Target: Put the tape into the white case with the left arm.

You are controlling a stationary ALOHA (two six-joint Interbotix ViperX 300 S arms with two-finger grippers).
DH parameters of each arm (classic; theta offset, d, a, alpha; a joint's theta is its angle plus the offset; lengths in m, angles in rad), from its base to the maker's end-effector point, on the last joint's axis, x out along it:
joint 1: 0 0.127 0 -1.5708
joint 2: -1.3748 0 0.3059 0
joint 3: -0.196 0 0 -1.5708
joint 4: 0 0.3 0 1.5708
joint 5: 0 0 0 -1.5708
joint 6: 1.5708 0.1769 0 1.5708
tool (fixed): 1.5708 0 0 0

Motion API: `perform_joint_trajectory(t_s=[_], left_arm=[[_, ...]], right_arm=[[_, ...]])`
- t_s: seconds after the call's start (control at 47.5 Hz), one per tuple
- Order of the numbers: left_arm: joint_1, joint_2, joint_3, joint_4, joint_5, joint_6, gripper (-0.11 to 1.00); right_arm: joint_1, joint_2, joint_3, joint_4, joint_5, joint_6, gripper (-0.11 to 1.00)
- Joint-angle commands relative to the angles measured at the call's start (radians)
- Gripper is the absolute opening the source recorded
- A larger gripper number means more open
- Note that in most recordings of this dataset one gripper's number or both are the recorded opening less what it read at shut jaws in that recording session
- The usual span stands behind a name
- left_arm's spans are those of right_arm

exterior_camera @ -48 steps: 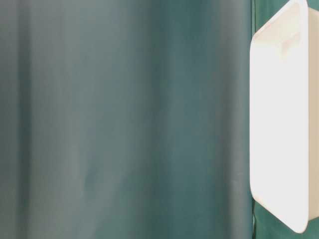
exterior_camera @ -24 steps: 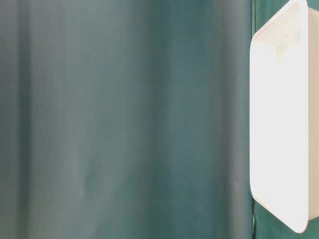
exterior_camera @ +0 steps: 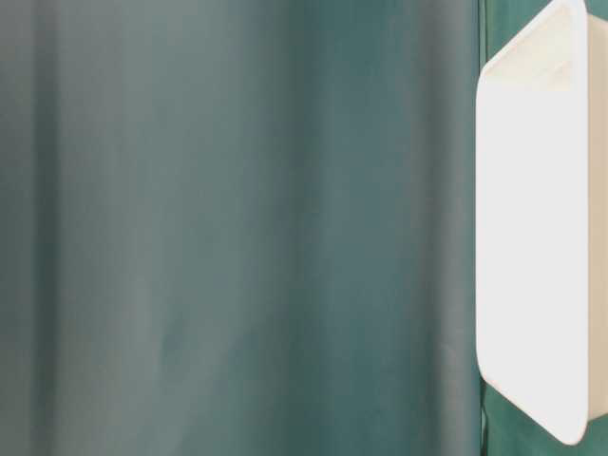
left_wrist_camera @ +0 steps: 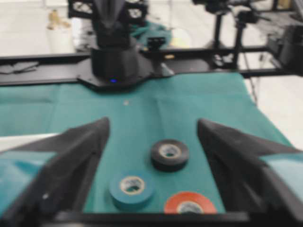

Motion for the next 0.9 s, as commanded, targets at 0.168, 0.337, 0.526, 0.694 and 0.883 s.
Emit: perform_joint_trajectory(t_s=[0.168,0.337,0.526,0.694,0.883], left_arm=[[-0.003,0.012,-0.015,-0.003,0.015,-0.002,0.99],[0.002,0.071,-0.018,-0.006,0.032,-0.003,0.99],[0.008,0.189,-0.048,-0.008,0.080,-0.006,0.99],[0.008,0.296,-0.083,-0.008,0.084,-0.006,0.99],[0.008,0.407,-0.114,-0.008,0.087,-0.009,0.99]], right_arm=[[-0.005,-0.017,0.029,-0.002,0.008,0.021,-0.09],[-0.005,-0.015,0.048,-0.002,0.041,0.021,-0.09],[-0.005,-0.017,0.063,-0.002,0.095,0.021,-0.09],[-0.005,-0.018,0.077,-0.002,0.120,0.021,-0.09],[-0.005,-0.018,0.097,-0.002,0.120,0.021,-0.09]])
